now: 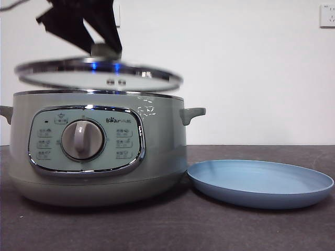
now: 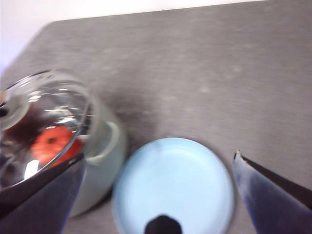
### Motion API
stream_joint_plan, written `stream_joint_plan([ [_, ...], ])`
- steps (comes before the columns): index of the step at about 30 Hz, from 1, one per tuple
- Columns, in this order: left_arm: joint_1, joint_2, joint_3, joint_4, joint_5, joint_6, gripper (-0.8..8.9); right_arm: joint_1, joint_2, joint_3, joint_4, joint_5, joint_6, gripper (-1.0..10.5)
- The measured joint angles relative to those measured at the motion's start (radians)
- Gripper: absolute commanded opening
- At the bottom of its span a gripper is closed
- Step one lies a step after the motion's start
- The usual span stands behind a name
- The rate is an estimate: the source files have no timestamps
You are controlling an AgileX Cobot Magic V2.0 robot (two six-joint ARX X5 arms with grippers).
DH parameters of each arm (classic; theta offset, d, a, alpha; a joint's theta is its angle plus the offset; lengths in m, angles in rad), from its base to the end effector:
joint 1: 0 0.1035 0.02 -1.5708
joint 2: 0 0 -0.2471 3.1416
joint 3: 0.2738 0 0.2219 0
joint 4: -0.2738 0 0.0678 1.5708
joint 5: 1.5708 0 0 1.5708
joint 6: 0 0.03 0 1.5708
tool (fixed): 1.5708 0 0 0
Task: Take the pumpkin out from the steamer,put the pumpkin in the blue plate,close the lid
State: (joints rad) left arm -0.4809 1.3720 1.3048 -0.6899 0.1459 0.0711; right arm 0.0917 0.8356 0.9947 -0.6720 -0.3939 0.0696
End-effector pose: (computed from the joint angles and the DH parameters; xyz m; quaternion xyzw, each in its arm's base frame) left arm 0.2278 -0.1238 0.3243 0.0930 0.3540 -0.2992 0.8812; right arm 0.1373 0.0242 0.3330 0.0708 0.2587 0.2237 0.9370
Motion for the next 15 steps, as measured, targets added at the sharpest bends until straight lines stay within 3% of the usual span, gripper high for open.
stream_joint_plan([
  [5, 0.0, -0.101, 0.025, -0.009, -0.015, 0.0, -0.09, 0.019, 0.045, 0.0, 0.063, -0.133, 0.021, 5.0],
  [8, -0.002, -0.17, 0.027, -0.04, -0.079, 0.0, -0.09, 0.063, 0.092, 0.0, 0.118, -0.191, 0.033, 5.0],
  [15, -0.003, -0.323, 0.027, -0.148, -0.257, 0.0, -0.09, 0.262, 0.262, 0.023, 0.245, -0.201, 0.062, 5.0],
])
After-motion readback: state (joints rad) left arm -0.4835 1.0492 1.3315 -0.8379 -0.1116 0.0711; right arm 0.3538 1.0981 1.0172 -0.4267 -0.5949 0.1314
